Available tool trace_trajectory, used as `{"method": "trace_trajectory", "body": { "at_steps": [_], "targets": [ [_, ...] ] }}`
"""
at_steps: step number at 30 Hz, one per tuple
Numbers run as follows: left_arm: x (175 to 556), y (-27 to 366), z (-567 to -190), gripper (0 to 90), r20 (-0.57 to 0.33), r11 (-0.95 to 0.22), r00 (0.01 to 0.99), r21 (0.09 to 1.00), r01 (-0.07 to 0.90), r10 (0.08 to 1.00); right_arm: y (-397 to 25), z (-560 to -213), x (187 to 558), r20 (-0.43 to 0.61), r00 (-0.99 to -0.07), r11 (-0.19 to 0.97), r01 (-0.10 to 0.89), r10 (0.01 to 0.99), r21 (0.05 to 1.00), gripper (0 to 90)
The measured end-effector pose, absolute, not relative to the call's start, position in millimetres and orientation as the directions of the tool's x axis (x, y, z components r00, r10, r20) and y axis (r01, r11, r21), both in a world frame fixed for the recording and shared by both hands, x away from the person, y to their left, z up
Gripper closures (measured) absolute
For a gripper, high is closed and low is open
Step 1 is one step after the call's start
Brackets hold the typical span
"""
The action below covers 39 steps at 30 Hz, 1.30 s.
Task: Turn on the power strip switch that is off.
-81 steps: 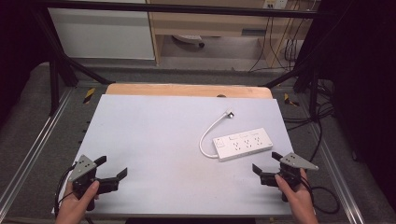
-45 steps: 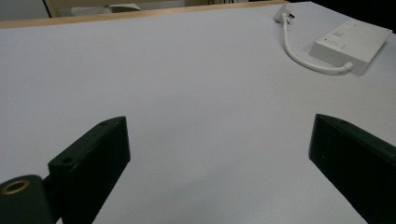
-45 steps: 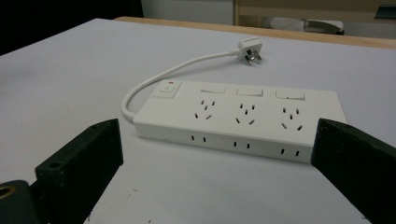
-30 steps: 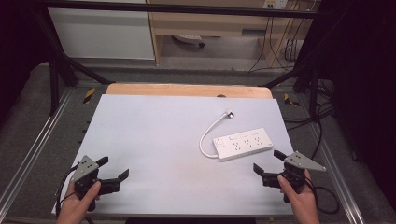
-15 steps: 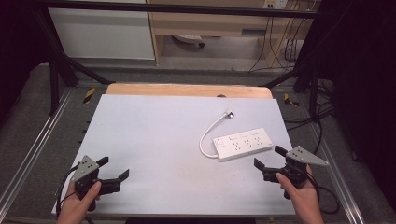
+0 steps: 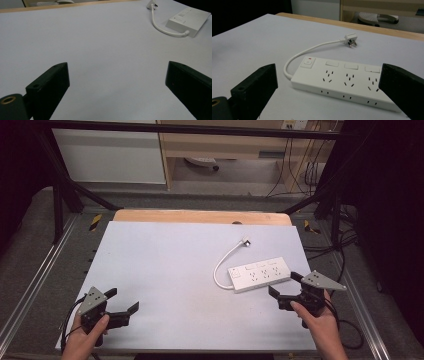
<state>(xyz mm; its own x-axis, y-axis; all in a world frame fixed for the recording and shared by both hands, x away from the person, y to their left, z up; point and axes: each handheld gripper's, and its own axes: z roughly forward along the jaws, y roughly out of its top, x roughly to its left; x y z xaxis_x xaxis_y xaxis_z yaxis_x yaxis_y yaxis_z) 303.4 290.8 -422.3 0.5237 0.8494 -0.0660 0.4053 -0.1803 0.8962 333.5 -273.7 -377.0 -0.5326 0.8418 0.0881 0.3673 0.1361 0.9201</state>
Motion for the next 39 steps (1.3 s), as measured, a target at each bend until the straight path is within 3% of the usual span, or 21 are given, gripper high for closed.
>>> {"method": "trace_trajectory", "body": {
  "at_steps": [39],
  "targets": [
    [303.8,288.6,-422.5,5.5,-0.065,-0.186,0.531,0.895,0.405,0.845,-253.9,-344.4,379.8,0.117,-0.566,0.138,0.388,0.816,0.911,3.2]
  ]
}}
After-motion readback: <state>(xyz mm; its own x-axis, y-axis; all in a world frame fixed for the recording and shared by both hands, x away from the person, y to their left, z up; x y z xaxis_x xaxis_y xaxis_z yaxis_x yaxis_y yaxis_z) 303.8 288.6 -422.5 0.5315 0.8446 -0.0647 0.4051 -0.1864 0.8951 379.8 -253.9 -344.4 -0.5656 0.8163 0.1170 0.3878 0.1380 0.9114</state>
